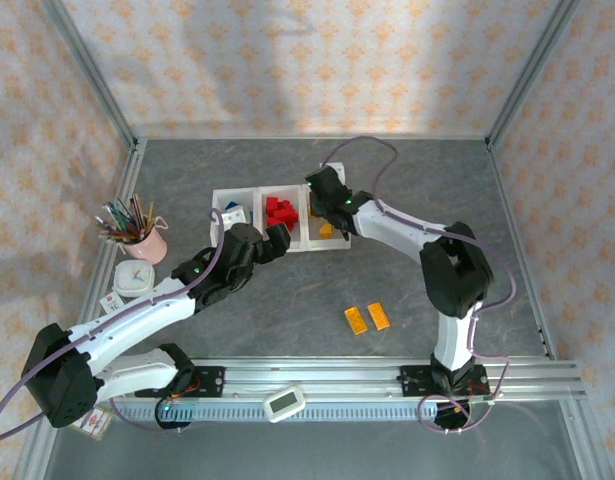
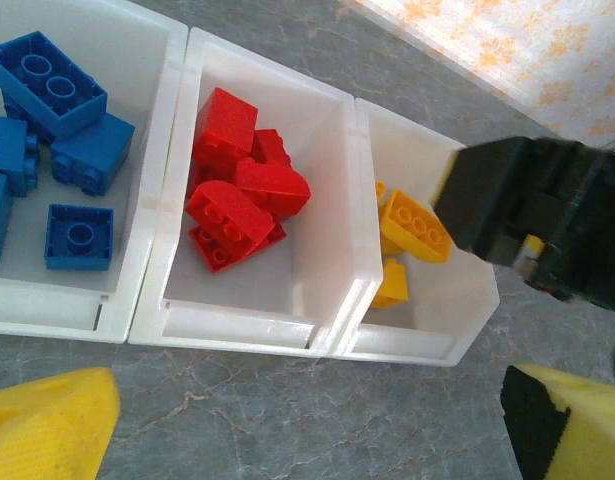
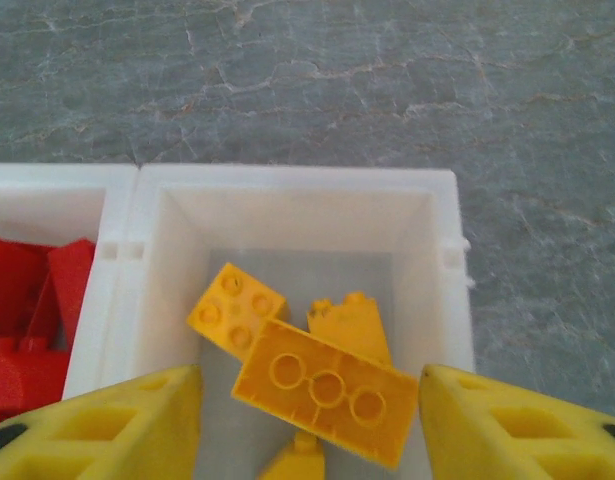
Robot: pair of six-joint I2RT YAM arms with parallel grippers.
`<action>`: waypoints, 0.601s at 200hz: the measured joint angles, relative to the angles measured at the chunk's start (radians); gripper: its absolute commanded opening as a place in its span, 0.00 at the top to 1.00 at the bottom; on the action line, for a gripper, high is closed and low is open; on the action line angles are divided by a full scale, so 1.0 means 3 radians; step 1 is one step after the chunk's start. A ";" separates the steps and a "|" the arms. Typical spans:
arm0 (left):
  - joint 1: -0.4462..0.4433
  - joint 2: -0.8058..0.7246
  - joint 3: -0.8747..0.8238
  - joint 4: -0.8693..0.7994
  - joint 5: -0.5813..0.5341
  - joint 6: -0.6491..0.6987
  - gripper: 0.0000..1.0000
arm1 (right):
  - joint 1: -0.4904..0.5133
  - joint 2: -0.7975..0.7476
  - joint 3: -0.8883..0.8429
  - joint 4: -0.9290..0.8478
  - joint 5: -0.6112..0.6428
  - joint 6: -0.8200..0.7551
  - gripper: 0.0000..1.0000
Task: Sort the legos into containers by color
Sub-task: Place the lego in the container, then pick up the lego from the bottom-center of the table.
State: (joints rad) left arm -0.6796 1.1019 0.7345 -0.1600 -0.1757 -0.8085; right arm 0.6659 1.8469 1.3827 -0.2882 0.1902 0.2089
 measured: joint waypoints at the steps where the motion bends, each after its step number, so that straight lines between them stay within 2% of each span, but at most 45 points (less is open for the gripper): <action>1: 0.0000 0.0000 0.0000 -0.0001 0.0008 -0.0001 0.01 | 0.0000 -0.0024 -0.0023 -0.0001 0.0000 0.0008 0.37; 46: -0.0046 0.0004 -0.0001 0.0001 0.0148 -0.0005 0.01 | 0.0000 -0.0882 -0.0735 -0.0114 -0.0075 0.0137 0.29; 120: -0.0563 0.0267 -0.0052 0.0144 0.0211 -0.0192 0.01 | 0.0029 -0.1933 -0.1884 -0.0740 -0.0237 0.0701 0.24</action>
State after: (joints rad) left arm -0.8486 1.1820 0.7189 -0.1169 -0.1123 -0.8661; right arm 0.6746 1.2671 0.8173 -0.5102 0.1192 0.4191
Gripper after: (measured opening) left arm 0.992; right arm 0.754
